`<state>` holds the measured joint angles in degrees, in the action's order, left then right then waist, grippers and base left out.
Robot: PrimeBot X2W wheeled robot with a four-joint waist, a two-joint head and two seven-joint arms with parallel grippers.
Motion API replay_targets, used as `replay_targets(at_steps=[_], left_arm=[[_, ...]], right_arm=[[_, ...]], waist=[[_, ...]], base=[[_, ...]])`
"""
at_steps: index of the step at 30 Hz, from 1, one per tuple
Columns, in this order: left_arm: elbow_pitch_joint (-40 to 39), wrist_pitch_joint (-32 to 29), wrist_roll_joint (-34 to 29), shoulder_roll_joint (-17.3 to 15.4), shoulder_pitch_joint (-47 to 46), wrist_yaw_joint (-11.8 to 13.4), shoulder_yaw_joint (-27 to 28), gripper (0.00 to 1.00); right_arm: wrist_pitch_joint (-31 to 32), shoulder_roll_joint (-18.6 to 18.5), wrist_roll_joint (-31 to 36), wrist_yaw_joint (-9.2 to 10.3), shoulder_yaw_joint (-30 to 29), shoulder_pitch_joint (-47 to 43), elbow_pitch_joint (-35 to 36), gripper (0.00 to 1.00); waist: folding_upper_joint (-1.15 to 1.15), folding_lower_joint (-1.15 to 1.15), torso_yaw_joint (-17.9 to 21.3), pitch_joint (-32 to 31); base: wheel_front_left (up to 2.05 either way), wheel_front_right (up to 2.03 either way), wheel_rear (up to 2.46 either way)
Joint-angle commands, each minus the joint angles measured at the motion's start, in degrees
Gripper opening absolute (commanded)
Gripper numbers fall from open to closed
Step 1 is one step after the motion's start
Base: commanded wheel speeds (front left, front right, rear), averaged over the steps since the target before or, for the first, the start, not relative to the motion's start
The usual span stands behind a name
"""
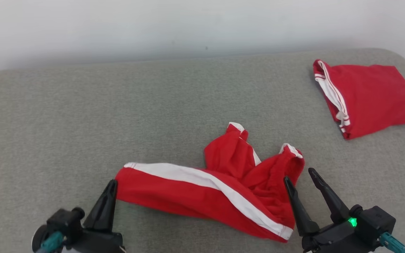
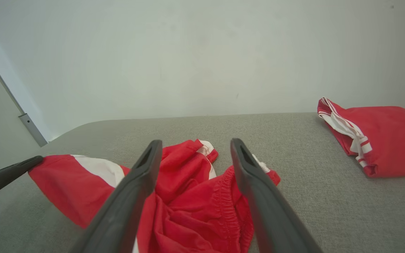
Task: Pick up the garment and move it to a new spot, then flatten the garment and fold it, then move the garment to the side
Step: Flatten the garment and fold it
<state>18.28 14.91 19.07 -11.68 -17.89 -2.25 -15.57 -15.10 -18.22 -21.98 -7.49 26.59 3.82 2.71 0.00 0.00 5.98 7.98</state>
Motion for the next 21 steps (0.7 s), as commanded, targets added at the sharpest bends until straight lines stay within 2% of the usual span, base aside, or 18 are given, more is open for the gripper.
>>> replay_targets(at_steps=[1,5,10,11,12,21], left_arm=[[-4.14,0.31,-0.41,0.37,3.76,0.85,1.00,0.00],[-12.26,0.34,-1.11,1.91,11.33,1.51,2.48,0.00],[-11.59,0.35,-1.46,3.42,15.95,1.01,2.72,0.00],[-11.04,0.35,-1.62,3.69,16.56,0.98,2.72,0.42],[-10.37,0.36,-1.52,4.04,17.02,0.90,2.76,1.00],[-12.87,0.36,-3.15,5.77,18.55,0.83,6.51,1.00]], right_arm=[[-0.07,-0.33,0.14,0.01,-0.30,-0.71,0.10,1.00],[-0.07,-0.88,-0.35,0.01,-0.62,-1.34,-0.45,1.00],[-0.07,-1.24,-0.61,0.01,-0.80,-1.12,-1.46,1.00],[-0.07,-1.21,-0.64,0.01,-0.86,-1.01,-1.63,1.00],[-0.07,-1.16,-0.64,0.01,-0.95,-0.92,-1.85,1.00],[-0.07,0.33,0.24,0.01,-2.94,-1.39,-3.02,1.00]], waist=[[0.00,0.00,-2.22,-1.15],[0.00,0.00,-4.22,-1.46],[0.00,0.00,-5.71,-1.89],[0.00,0.00,-5.86,-1.98],[0.00,0.00,-5.99,-2.05],[0.00,0.00,-6.98,-3.57]], base=[[0.00,0.00,0.00],[0.00,0.00,0.00],[0.00,0.00,0.00],[0.00,0.00,0.00],[0.00,0.00,0.00],[0.00,0.00,0.00]])
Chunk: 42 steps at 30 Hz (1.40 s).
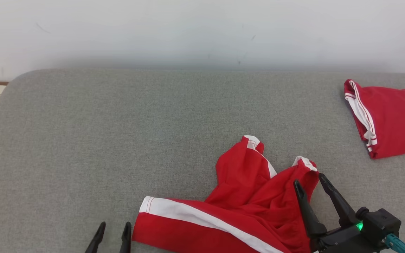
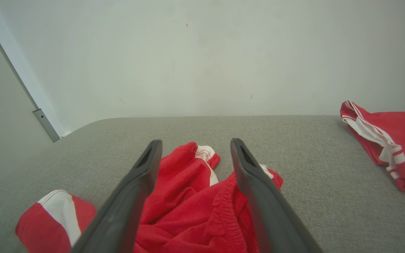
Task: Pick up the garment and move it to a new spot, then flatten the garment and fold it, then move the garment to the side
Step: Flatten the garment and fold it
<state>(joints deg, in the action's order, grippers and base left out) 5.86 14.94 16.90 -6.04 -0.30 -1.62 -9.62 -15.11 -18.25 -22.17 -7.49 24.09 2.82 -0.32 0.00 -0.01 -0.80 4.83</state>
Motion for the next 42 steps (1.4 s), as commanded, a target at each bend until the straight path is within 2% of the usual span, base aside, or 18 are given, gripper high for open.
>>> replay_targets(at_steps=[1,8,17,25,37,42], left_arm=[[-1.19,0.34,-1.25,0.26,1.00,0.14,1.12,1.00],[-4.82,0.34,-3.31,1.46,2.01,1.04,4.60,1.00],[-8.14,0.35,-5.83,2.48,1.26,1.90,8.43,1.00],[-8.78,0.35,-10.20,2.28,1.34,2.50,9.96,1.00],[-6.25,0.35,-13.01,1.95,0.20,1.70,9.40,1.00],[-5.53,0.35,-13.91,1.70,0.45,2.12,9.38,1.00]], right_arm=[[-0.05,0.81,0.69,0.01,-0.74,-0.42,-0.05,1.00],[-0.06,3.64,2.35,0.01,-4.68,-1.17,-1.04,1.00],[-0.05,8.06,7.97,0.01,-11.68,-3.03,-2.17,1.00],[-0.05,10.97,11.49,0.01,-13.59,-5.03,-1.70,1.00],[-0.05,11.95,13.76,0.01,-13.30,-4.14,-3.25,1.00],[-0.06,12.23,14.15,0.01,-13.61,-3.82,-3.71,1.00]], waist=[[0.00,0.01,-0.22,-0.66],[0.00,0.01,0.23,-2.42],[0.00,0.01,1.73,-3.49],[0.00,0.01,3.56,-4.00],[0.00,0.01,4.77,-4.33],[0.00,0.01,4.98,-4.33]], base=[[0.00,0.00,0.00],[0.00,0.00,0.00],[0.00,0.00,0.00],[0.00,0.00,0.00],[0.00,0.00,0.00],[0.00,0.00,0.00]])
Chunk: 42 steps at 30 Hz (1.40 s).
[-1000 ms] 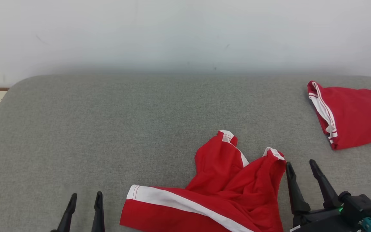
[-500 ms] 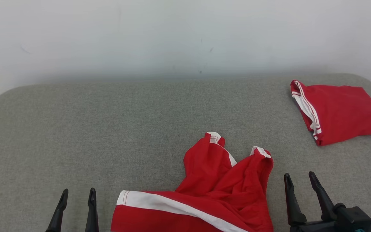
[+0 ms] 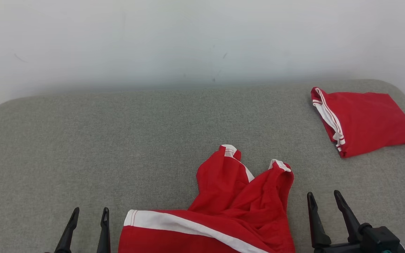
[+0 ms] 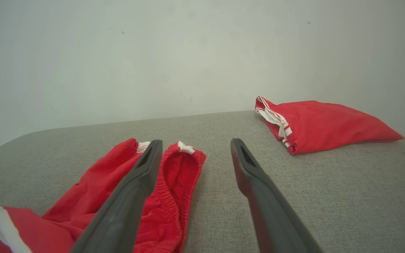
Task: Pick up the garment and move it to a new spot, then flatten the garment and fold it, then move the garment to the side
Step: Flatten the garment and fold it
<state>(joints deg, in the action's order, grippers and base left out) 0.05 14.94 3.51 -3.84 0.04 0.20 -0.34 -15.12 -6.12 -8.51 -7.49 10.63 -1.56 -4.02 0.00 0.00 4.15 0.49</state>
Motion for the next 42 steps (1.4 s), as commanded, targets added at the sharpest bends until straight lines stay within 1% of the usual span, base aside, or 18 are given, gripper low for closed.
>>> replay_targets(at_steps=[1,5,10,15,32,36,38,40,41,42], left_arm=[[0.47,0.35,-0.77,-0.61,0.05,0.34,0.10,1.00],[0.72,0.35,-1.39,-0.81,-0.22,0.55,-0.03,1.00],[0.73,0.35,-1.49,-1.14,-0.11,0.02,-0.55,1.00],[0.53,0.35,-1.42,-1.27,0.48,0.01,-0.80,1.00],[0.86,0.35,-0.67,-1.40,0.90,0.20,-0.64,1.00],[1.39,0.35,1.07,-1.41,0.32,-1.53,-0.93,1.00],[2.21,0.35,3.41,-1.10,0.10,-3.08,-1.10,1.00],[2.89,0.35,3.65,-1.74,-0.36,-4.15,-1.85,1.00],[2.89,0.35,3.65,-1.74,-0.36,-4.15,-1.85,1.00],[3.29,0.20,4.59,-1.75,-0.64,-4.78,-2.40,1.00]], right_arm=[[-0.04,0.16,0.61,0.01,-0.29,0.51,-0.07,1.00],[-0.04,0.54,1.14,0.01,-1.23,0.36,-0.01,1.00],[-0.04,0.81,1.48,0.01,-1.89,0.32,0.12,1.00],[-0.04,1.20,1.75,0.01,-2.38,0.36,-0.02,1.00],[-0.03,1.61,1.93,0.01,-2.57,0.57,-0.22,1.00],[-0.04,1.28,0.51,0.01,-1.59,0.56,-0.25,1.00],[-0.03,-0.22,-0.52,0.01,-0.03,0.25,-0.61,1.00],[-0.03,-2.16,-2.30,0.01,2.88,-0.24,-0.79,1.00],[-0.03,-2.16,-2.30,0.01,2.88,-0.24,-0.79,1.00],[-0.02,-3.38,-2.98,0.01,4.17,-0.62,-0.96,1.00]], waist=[[0.00,0.00,0.06,0.01],[0.00,0.00,0.13,0.10],[0.00,0.00,0.09,0.22],[0.00,0.00,0.09,0.32],[0.00,0.00,0.07,0.17],[0.00,0.00,0.17,0.02],[0.00,0.00,0.25,-0.04],[0.00,0.00,0.34,-0.02],[0.00,0.00,0.34,-0.02],[0.00,0.00,0.38,0.06]], base=[[0.00,0.00,0.00],[0.00,0.00,0.00],[0.00,0.00,0.00],[0.00,0.00,0.00],[0.00,0.00,0.00],[0.00,0.00,0.00],[0.00,0.00,0.00],[0.00,0.00,0.00],[0.00,0.00,0.00],[0.00,0.00,0.00]])
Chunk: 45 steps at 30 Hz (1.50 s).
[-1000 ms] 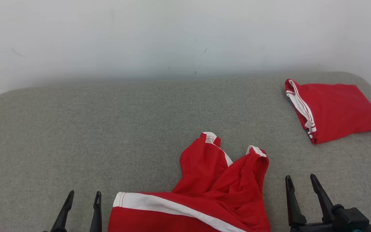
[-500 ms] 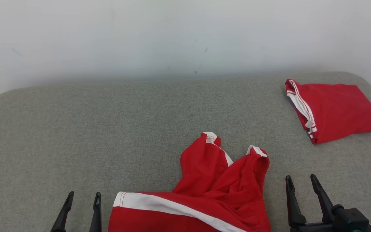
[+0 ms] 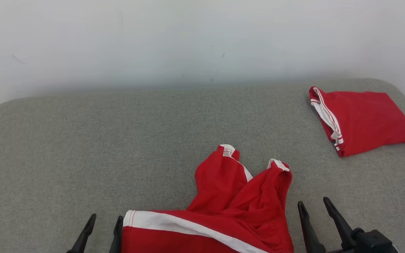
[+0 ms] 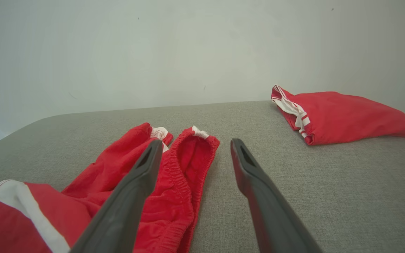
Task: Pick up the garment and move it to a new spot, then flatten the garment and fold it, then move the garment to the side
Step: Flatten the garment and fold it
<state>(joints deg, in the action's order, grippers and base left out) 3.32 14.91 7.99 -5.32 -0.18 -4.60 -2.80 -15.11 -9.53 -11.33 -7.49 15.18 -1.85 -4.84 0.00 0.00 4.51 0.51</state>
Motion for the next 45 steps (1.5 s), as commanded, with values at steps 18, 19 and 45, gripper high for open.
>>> replay_targets(at_steps=[18,19,45], left_arm=[[3.64,-0.21,1.53,-1.29,-1.82,-1.21,-5.91,1.00],[3.79,-0.15,1.56,-1.48,-2.12,-1.02,-5.63,1.00],[17.32,-4.18,8.74,-5.85,-10.28,-2.69,-7.95,0.85]], right_arm=[[3.19,-14.36,-9.39,0.01,20.86,-5.03,4.55,1.00],[3.14,-14.42,-9.44,0.01,20.90,-4.77,4.44,1.00],[4.48,-13.37,-9.62,0.01,25.90,2.81,-5.17,1.00]], waist=[[0.00,0.00,3.30,4.81],[0.00,0.00,3.30,5.01],[0.00,0.00,3.43,6.41]], base=[[0.00,0.00,0.00],[0.00,0.00,0.00],[0.00,0.00,0.00]])
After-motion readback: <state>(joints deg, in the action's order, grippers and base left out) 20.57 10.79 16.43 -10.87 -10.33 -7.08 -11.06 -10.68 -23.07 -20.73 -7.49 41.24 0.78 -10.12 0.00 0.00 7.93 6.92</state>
